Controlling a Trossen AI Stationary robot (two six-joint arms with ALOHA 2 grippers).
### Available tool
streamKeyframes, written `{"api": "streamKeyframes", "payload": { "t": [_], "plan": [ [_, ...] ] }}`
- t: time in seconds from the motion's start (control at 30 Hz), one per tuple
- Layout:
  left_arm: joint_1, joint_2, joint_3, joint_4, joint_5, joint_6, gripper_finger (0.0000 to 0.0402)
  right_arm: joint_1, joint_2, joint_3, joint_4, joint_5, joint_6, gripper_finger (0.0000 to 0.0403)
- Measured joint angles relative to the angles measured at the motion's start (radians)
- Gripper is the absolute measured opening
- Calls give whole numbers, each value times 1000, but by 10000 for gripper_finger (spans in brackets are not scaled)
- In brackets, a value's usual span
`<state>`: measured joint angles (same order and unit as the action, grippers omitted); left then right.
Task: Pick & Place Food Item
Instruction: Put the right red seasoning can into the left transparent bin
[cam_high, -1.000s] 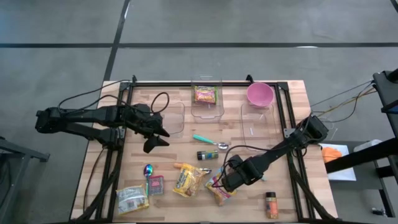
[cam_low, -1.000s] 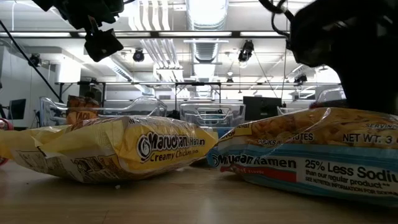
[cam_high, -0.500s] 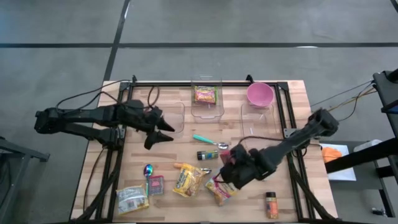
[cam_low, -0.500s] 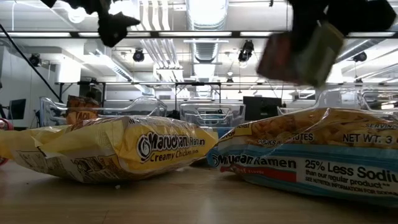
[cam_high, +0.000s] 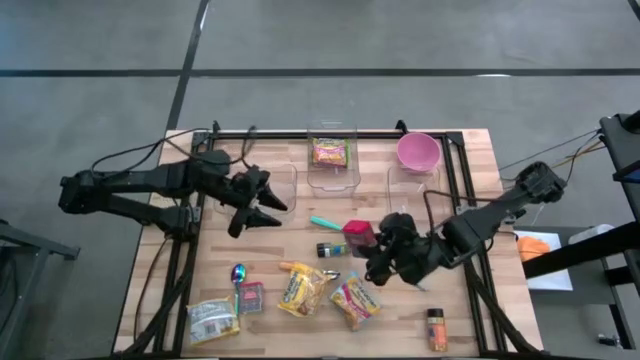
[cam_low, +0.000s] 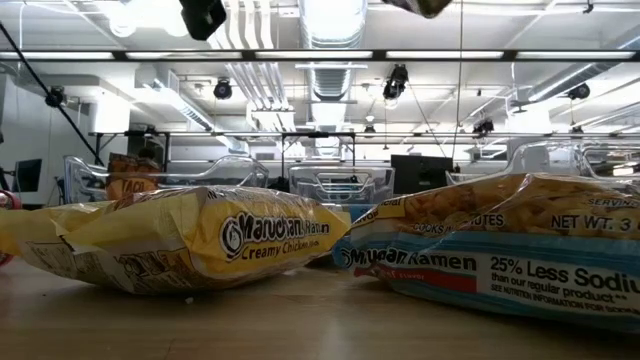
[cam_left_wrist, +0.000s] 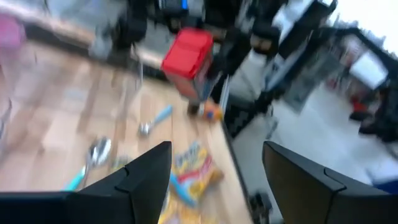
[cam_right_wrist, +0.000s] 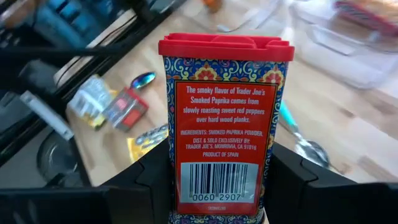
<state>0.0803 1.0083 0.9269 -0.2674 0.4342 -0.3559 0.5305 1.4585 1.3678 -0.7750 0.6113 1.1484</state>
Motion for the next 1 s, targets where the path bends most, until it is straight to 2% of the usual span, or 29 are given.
{"api": "streamKeyframes", "payload": {
  "t": [0.1,0.23,0.5,0.8,1.0],
  "plan": [
    [0,60,101,-162,4,76,258,-38,15,0,82,-70,-94,169],
    [0,130,196,-228,10,144,258,-93,32,0,147,-176,-170,169],
    [0,240,264,-233,133,189,258,-141,30,-2,248,-249,-262,169],
    [-1,327,298,-218,143,201,258,-166,32,-3,289,-285,-288,169],
    [-1,344,300,-163,139,178,259,-183,96,-2,366,-375,-295,169]
  ]
}}
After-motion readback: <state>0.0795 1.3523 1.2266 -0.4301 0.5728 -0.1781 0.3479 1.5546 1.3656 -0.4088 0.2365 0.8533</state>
